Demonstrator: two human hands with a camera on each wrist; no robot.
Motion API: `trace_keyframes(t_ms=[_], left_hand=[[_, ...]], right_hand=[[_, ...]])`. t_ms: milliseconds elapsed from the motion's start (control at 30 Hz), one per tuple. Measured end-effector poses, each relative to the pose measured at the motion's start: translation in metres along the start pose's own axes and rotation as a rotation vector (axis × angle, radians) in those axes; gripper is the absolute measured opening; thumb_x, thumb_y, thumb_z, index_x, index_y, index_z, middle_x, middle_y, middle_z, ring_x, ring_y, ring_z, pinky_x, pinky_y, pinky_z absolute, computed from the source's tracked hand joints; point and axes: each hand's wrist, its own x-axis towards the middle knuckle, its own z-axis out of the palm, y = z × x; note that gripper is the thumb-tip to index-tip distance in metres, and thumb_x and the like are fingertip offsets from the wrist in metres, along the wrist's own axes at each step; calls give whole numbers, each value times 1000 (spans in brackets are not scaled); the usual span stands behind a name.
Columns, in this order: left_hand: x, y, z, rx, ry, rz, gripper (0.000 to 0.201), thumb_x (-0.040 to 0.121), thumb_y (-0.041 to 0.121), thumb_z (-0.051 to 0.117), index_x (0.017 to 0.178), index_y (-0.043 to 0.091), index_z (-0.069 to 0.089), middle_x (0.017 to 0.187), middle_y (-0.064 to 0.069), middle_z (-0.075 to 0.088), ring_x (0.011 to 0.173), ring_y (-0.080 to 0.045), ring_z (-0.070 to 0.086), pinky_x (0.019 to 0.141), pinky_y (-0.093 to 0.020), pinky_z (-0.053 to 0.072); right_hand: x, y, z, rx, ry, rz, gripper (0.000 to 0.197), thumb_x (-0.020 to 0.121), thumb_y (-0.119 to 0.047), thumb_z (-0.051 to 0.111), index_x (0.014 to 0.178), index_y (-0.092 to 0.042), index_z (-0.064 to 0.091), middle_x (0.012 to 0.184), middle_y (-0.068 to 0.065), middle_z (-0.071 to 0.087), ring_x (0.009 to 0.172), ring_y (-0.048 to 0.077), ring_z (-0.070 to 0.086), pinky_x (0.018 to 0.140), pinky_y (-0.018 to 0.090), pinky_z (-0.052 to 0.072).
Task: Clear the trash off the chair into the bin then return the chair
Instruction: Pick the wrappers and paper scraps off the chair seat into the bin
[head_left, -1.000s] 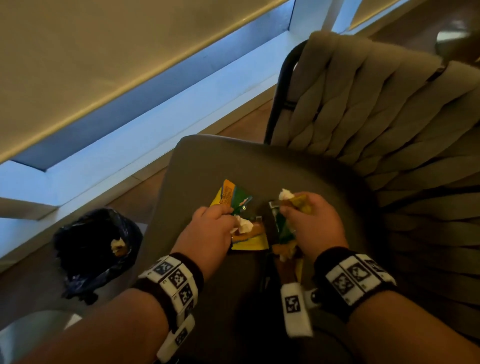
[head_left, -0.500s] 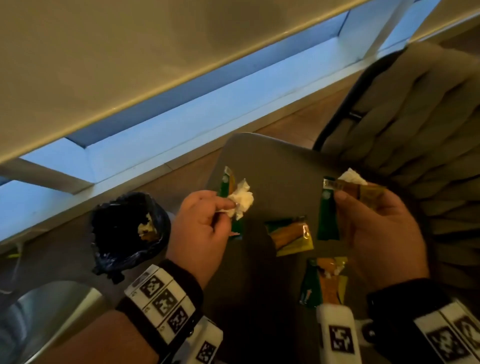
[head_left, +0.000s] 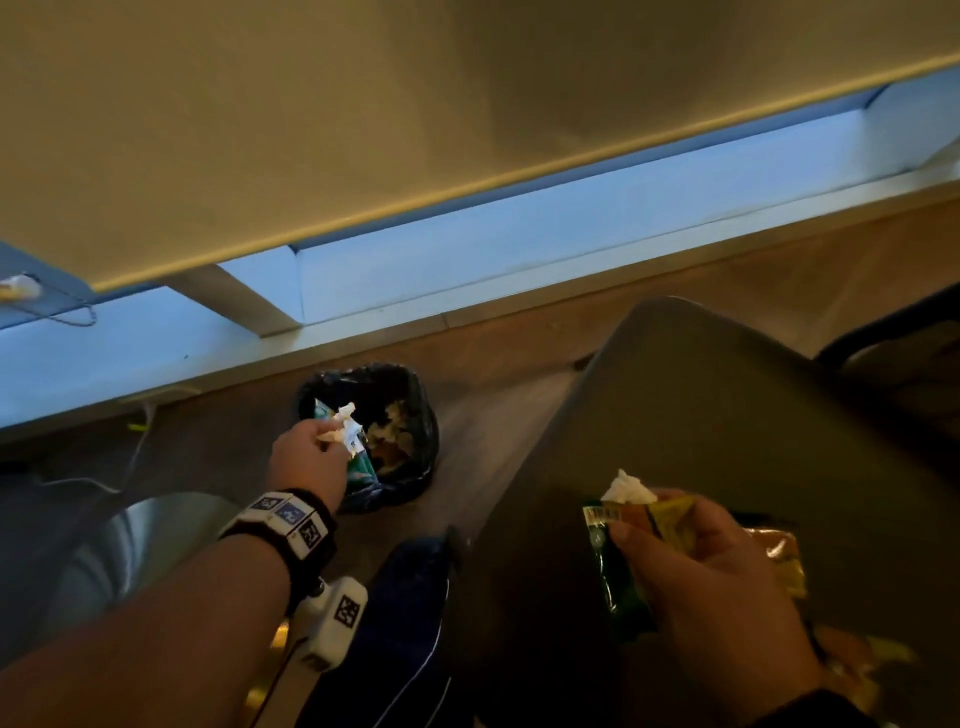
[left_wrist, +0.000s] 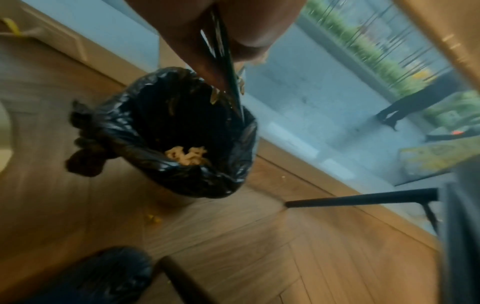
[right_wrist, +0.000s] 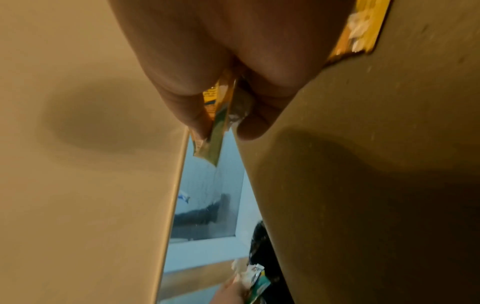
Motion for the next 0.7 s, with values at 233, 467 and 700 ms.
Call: trace_keyframes(t_ms=[233,467,700], left_hand=[[40,-42,22,-179,-190,-240,61,78,43,61,135,28,45,133,-9,54,102,-29,60,85,-40,52],[40,-68,19,-376,-3,-453,70,84,41,61,144,17,33,149,-16,37,130,-39,42,104,-53,38],[-21,-76,34,-76,-220,-473,40,91,35,52,116,5,59,113,-20,65,104,-37,59,88,-39,46]], right_hand=[[19,-11,60,-99,-54,24,23,79,-14,78,81,-37,75,81,4,78,74,20,74,70,43,59],[59,-23,121,-211,-243,85,18,88,-11,63,86,-24,75,77,9,73,62,15,63,54,25,53],[123,-9,211,-444,-313,181,16,86,-19,57,85,-23,72,88,4,76,84,25,73,81,44,61]])
